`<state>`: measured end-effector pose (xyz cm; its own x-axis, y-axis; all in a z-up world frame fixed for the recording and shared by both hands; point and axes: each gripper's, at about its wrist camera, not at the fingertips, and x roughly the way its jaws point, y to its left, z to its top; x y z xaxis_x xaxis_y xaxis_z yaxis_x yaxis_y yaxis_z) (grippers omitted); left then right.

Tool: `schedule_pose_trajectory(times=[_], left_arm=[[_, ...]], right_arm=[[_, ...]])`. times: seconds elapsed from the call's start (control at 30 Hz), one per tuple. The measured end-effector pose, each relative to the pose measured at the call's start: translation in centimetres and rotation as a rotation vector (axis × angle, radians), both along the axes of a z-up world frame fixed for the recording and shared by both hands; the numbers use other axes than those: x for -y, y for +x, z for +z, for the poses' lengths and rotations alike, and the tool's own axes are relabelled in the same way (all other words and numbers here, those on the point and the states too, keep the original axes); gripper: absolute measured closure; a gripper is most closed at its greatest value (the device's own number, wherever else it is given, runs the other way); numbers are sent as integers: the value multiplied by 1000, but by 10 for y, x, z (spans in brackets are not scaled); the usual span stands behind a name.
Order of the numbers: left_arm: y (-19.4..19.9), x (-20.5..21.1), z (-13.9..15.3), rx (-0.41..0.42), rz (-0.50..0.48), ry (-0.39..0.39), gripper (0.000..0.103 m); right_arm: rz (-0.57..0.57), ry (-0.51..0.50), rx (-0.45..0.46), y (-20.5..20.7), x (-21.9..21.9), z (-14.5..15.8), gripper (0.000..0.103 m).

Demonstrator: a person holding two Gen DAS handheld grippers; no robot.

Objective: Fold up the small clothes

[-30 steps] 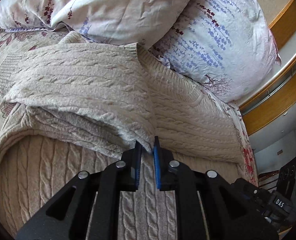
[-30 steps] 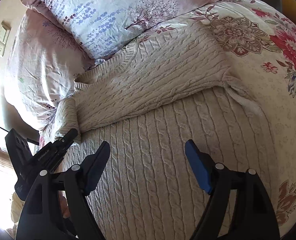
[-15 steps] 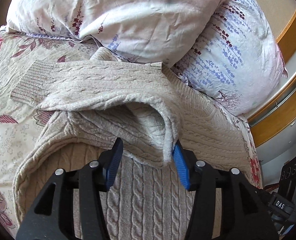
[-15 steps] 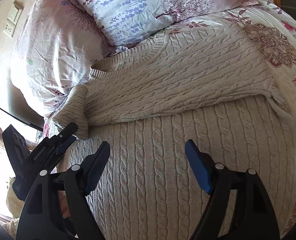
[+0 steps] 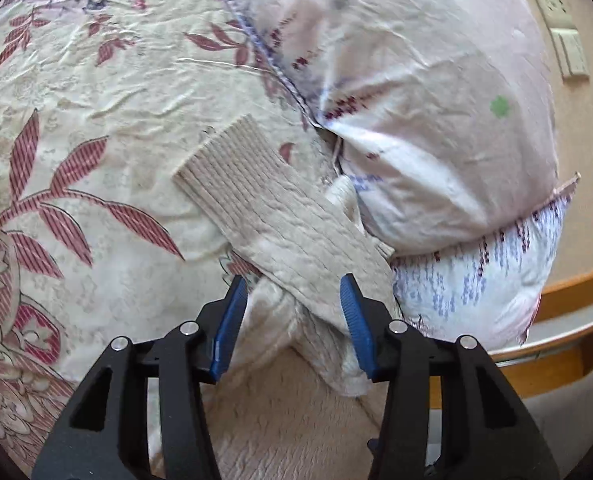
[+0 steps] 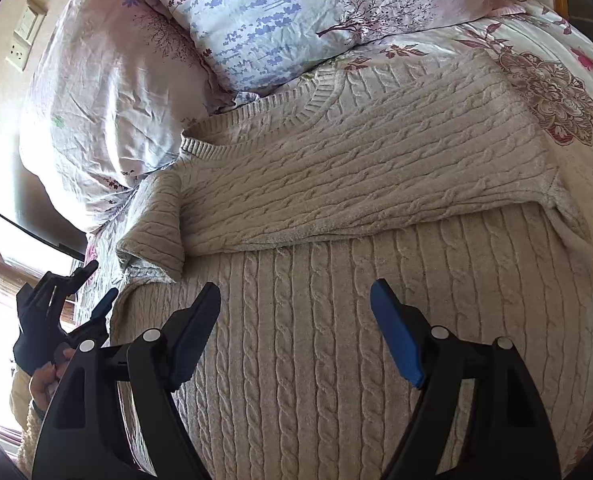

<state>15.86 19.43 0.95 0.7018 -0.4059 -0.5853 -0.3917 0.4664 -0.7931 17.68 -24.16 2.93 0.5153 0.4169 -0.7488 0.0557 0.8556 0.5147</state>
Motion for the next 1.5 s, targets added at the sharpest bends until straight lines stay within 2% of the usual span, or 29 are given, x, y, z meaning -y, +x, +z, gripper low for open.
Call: schedule_pose_trajectory(times=[0.17,0.3,0.33,0.37,0.47,0.53,0.63,0.73,0.8,0.93,1.07,1.1,1.17,1.23,1.27,1.3,1.33,1.43,1.5], left_arm=[[19,-13,-15,-77,59,-52,63],[30,-17,-25,-121,97,-87,84],[33,-17,-25,-128,95,-80,93],[37,-16,-23,-128,90,-65,96],[46,-6,0,-57,55,23,98],[53,9,27,32,-13,93,98],[65,53,70,187,-157,148,98],[75,120,103,318,-337,181,98],[80,172,114,372,-465,212,98],[80,273,102,389,-722,271,98],[73,339,65,320,-901,352,98],[73,351,56,297,-938,374,98],[70,367,43,256,-1005,402,90],[64,366,42,254,-1021,401,66],[60,360,45,270,-1009,412,59],[55,349,50,291,-981,442,45],[51,339,55,310,-952,470,38],[44,292,64,311,-848,538,38],[39,256,67,289,-754,592,38]], right_arm=[[10,-5,7,1,-4,2,24],[-2,-5,8,-1,1,1,24],[-6,-3,9,-2,2,1,24],[-12,-3,11,-3,5,1,24],[-34,-3,21,-7,14,1,24],[-52,0,27,-10,21,0,24],[-86,8,32,-13,35,-1,24],[-117,15,38,-14,48,-1,24],[-141,21,41,-17,59,-1,24],[-193,28,40,-25,81,-3,24],[-253,32,36,-33,106,-5,24],[-268,35,34,-35,112,-5,24],[-298,48,41,-38,124,-4,24],[-322,60,57,-38,133,0,24],[-333,70,69,-38,139,2,24],[-339,85,79,-35,144,5,27],[-346,103,90,-32,149,7,29],[-354,145,103,-14,157,12,41],[-327,142,95,3,155,14,52]])
